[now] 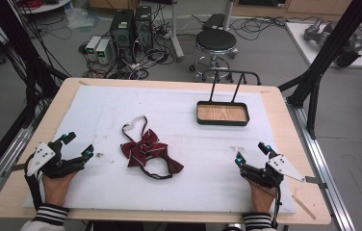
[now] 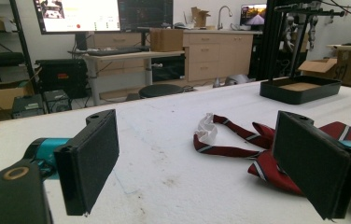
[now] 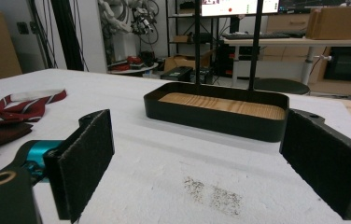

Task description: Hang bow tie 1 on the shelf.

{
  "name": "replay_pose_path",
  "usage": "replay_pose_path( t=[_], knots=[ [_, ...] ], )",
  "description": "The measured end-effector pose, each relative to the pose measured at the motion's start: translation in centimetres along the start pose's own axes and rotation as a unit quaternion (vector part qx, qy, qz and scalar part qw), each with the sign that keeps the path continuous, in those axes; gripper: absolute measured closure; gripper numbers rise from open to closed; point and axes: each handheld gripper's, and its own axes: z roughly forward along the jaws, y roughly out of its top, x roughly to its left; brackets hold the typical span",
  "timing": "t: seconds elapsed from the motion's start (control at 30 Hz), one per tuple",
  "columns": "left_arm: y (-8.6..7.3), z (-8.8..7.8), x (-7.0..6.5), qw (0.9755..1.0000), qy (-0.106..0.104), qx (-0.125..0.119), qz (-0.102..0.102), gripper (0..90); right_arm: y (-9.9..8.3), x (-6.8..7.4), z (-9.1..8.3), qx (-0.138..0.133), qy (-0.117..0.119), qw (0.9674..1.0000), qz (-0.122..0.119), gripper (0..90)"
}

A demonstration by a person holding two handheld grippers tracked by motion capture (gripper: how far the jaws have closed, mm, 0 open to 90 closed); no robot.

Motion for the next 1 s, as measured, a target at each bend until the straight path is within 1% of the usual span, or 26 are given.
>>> replay_pose_path(
  t=[0.07, 0.2, 0.23, 0.33, 0.43, 0.5, 0.53, 0.57, 0.63, 0.67, 0.8, 0.97, 1.0],
  knots=[
    [0.0, 0.0, 0.0, 1.0000, 0.001, 0.000, -0.002, 15.3, 0.0, 0.0, 0.0, -0.001, 0.001, 1.0000, 0.006, 9.2],
    [0.0, 0.0, 0.0, 1.0000, 0.003, -0.001, -0.003, 15.3, 0.0, -0.1, -0.1, -0.002, 0.000, 1.0000, 0.007, 9.2],
    [0.0, 0.0, 0.0, 1.0000, 0.003, -0.001, -0.003, 15.3, 0.0, -0.1, 0.0, -0.003, 0.001, 1.0000, 0.002, 9.2],
    [0.0, 0.0, 0.0, 1.0000, 0.004, -0.001, -0.005, 15.0, 0.0, 0.1, 0.0, 0.001, 0.000, 1.0000, -0.001, 9.2],
    [0.0, 0.0, 0.0, 1.0000, 0.005, -0.002, -0.005, 14.4, 0.0, 0.0, 0.0, -0.001, 0.000, 1.0000, 0.002, 9.2],
    [0.0, 0.0, -0.1, 1.0000, 0.008, -0.003, -0.003, 14.4, 0.0, 0.0, 0.0, -0.002, 0.001, 1.0000, -0.001, 9.2],
    [0.0, 0.0, -0.1, 0.9999, 0.010, -0.001, -0.004, 14.4, 0.0, 0.1, 0.0, -0.001, 0.001, 1.0000, 0.001, 9.2],
    [0.0, 0.0, -0.1, 0.9999, 0.010, -0.001, -0.004, 14.4, 0.0, 0.0, 0.0, -0.003, 0.002, 1.0000, -0.007, 9.2],
    [0.0, 0.0, 0.0, 0.9999, 0.013, 0.002, -0.005, 14.4, 0.0, 0.1, 0.0, -0.001, 0.002, 1.0000, -0.007, 9.2],
    [0.1, 0.1, -0.1, 0.9998, 0.018, 0.002, -0.006, 14.4, 0.0, 0.2, -0.1, -0.005, 0.001, 0.9999, -0.011, 9.2],
    [0.1, 0.1, -0.1, 0.9997, 0.021, 0.009, -0.006, 14.5, -0.1, 0.2, -0.2, -0.010, -0.002, 0.9999, -0.009, 9.2],
    [0.6, 0.4, -0.5, 0.9997, 0.009, 0.022, -0.009, 14.4, -0.1, 0.2, -0.2, -0.011, -0.003, 0.9999, -0.008, 9.2],
    [1.0, 0.5, -0.7, 0.9997, 0.001, 0.025, -0.005, 14.4, -0.1, 0.2, -0.2, -0.010, -0.003, 0.9999, -0.009, 9.2]
  ],
)
